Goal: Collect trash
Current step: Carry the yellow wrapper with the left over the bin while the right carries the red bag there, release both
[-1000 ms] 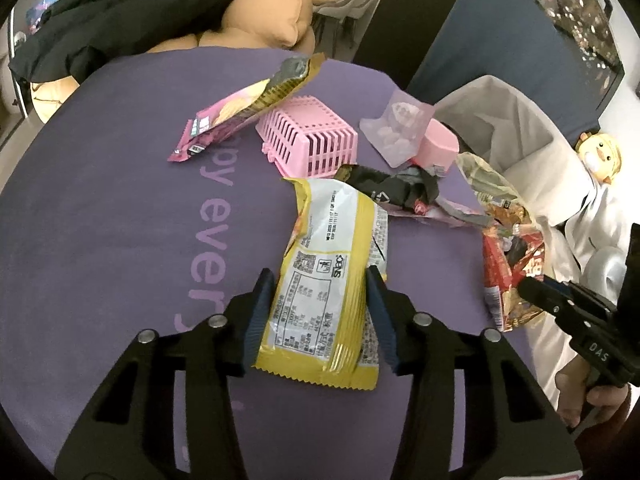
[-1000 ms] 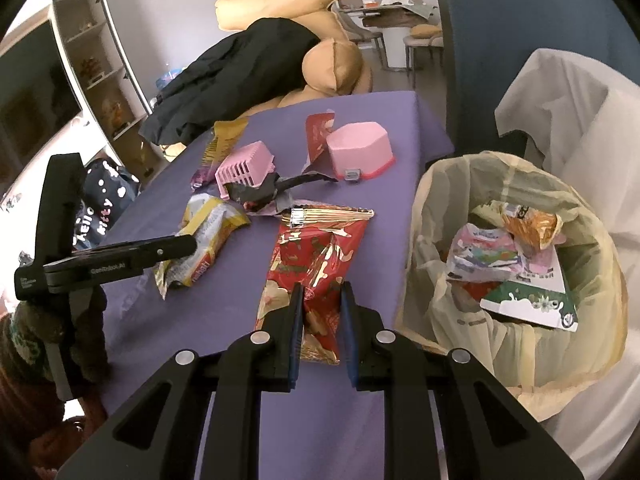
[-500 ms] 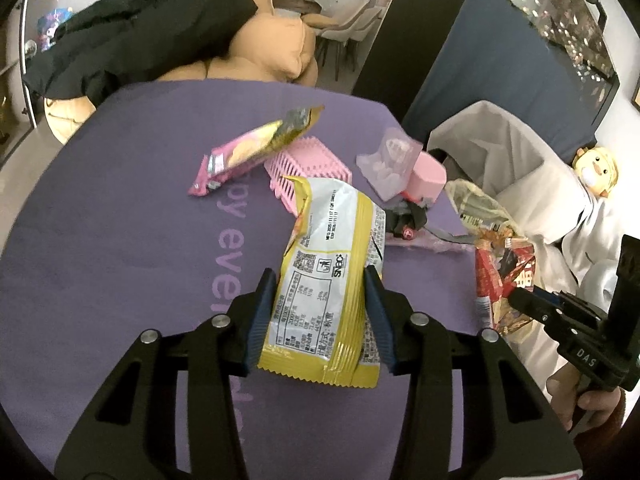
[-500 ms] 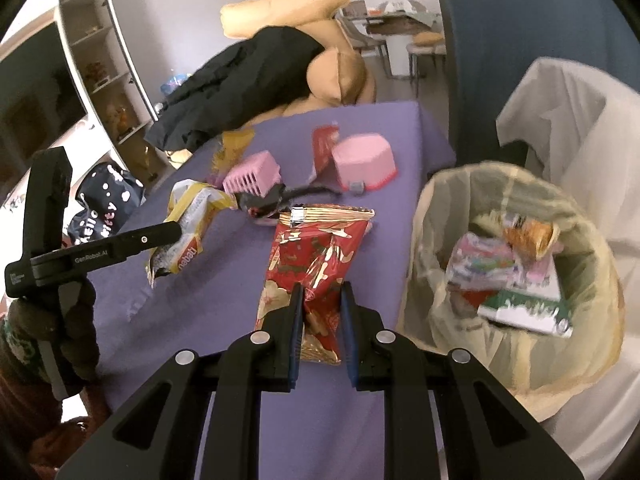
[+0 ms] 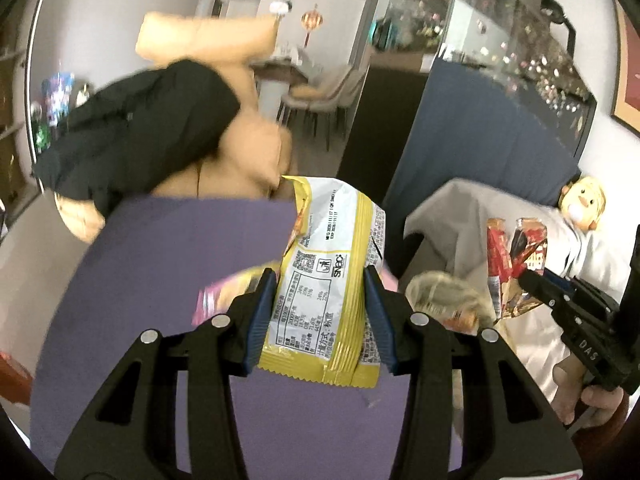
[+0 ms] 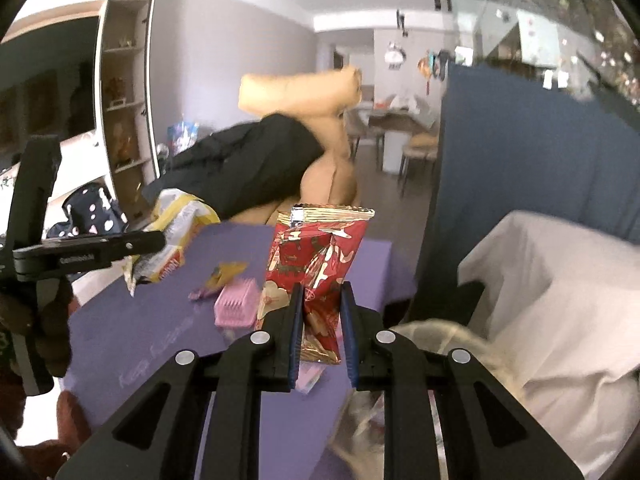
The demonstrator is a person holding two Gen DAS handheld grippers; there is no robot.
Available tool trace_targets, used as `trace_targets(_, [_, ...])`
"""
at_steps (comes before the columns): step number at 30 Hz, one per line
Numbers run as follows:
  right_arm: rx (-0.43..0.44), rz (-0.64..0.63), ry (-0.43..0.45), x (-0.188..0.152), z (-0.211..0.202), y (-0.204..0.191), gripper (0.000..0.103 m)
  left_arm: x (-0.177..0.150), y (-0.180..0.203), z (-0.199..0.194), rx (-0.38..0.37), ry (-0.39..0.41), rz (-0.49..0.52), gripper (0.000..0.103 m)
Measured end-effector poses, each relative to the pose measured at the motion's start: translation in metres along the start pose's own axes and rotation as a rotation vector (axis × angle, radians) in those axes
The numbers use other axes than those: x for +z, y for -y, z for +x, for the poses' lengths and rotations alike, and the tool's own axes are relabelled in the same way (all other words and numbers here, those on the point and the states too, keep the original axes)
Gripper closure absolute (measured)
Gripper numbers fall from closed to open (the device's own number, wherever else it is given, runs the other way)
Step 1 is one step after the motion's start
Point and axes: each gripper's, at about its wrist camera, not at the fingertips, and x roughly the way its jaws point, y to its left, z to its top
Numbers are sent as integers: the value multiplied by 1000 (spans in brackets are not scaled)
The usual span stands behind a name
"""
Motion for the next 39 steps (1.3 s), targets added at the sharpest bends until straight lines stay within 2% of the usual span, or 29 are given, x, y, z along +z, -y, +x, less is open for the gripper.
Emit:
trace_targets(5, [-32, -8, 30, 9, -9, 15, 85, 22, 20, -4, -4, 68, -10, 61])
trace_targets(10, [-70, -10, 36, 6, -15, 34, 85, 26, 47, 2, -30, 89, 4, 60])
trace_targets(22, [-184, 53, 38, -13, -24, 92, 85, 13, 125, 64, -150, -9, 85, 60])
trace_targets(28, [-274, 104, 23, -24, -25, 122, 85, 3, 155, 95, -195, -56, 99, 60])
trace_targets(34, [-324, 172, 7, -42, -27, 146, 85, -13, 173, 118, -223, -111, 122, 60])
trace_targets(39, [-338, 228, -26, -57, -21, 163, 85, -25, 166, 136, -225, -159, 114, 60])
